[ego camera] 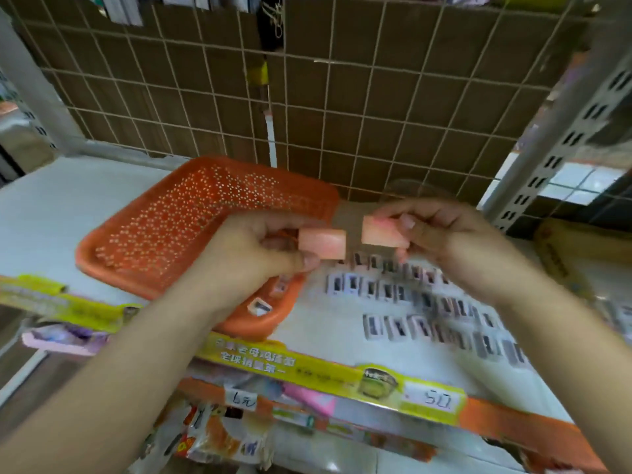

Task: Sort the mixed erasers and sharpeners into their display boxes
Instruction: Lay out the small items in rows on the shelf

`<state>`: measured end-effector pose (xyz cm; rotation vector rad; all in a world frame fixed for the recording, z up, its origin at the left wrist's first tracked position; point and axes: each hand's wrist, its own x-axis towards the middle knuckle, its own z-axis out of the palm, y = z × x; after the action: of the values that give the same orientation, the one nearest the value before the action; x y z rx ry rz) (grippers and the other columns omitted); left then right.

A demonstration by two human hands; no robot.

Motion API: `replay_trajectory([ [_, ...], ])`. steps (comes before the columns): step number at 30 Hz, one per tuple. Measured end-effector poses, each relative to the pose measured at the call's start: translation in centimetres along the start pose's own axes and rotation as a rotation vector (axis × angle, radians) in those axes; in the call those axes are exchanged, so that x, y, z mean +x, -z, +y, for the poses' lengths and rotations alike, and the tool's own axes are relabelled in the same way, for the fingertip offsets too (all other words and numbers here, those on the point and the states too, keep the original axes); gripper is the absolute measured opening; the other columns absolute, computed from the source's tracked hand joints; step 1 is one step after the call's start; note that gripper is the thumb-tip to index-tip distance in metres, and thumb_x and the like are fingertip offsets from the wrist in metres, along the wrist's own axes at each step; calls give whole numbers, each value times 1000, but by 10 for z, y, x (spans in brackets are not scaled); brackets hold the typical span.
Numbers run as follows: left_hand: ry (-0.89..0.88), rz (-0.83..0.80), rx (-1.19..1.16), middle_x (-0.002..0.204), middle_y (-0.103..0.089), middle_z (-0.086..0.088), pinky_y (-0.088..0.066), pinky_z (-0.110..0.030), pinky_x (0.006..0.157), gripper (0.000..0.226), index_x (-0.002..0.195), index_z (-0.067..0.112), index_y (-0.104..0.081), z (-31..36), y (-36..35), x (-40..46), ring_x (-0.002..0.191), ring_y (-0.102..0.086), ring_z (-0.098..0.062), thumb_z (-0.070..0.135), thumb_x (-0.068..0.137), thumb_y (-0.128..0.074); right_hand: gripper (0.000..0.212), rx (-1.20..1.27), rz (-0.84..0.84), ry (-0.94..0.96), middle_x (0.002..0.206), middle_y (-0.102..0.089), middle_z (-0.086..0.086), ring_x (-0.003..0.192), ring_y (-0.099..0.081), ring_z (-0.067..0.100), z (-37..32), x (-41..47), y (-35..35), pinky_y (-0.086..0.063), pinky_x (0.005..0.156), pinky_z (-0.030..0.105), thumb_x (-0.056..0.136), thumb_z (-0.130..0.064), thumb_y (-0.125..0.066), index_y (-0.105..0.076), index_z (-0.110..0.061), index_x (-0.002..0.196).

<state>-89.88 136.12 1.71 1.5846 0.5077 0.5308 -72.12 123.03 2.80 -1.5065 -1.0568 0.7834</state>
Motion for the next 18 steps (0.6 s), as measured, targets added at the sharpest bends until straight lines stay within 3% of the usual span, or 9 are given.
replay_trajectory([
  [2, 7, 16, -24, 77, -71, -4, -52, -29, 71, 38, 86, 21, -69, 1, -25, -2, 78, -60, -26, -5, 59, -72, 18, 49, 9, -21, 92, -66, 4, 76, -58, 19, 0, -19, 21, -50, 60, 17, 81, -11, -58, -67, -19, 94],
  [5, 20, 32, -55, 79, -69, -10, -51, -31, 70, 42, 84, 21, -72, 3, -62, -6, 77, -60, -23, 1, 48, -77, 25, 90, 40, -32, 89, -68, 2, 76, -58, 20, 2, -47, 49, -50, 59, 16, 85, 0, -51, -67, -18, 92],
  [10, -27, 6, -113, 69, -71, 2, -52, -14, 63, 42, 87, 16, -66, 5, -124, -23, 65, -64, -5, -19, 65, -64, 20, 262, 40, -45, 79, -71, -4, 61, -60, 9, 11, -94, 83, -50, 56, 17, 63, -23, -63, -77, -23, 78],
  [14, 3, -37, -107, 69, -71, 0, -49, -13, 60, 40, 91, 17, -66, 7, -159, -36, 64, -65, -7, -17, 70, -61, 25, 240, 111, -70, 77, -70, -3, 61, -58, 8, 25, -130, 98, -48, 57, 15, 82, -12, -50, -74, -20, 81],
  [18, 35, -91, -105, 70, -71, 3, -49, -12, 59, 41, 92, 17, -65, 6, -184, -50, 63, -66, -6, -18, 72, -60, 23, 254, 148, -74, 80, -70, -3, 68, -59, 8, 31, -159, 101, -50, 63, 18, 74, -20, -53, -75, -22, 80],
])
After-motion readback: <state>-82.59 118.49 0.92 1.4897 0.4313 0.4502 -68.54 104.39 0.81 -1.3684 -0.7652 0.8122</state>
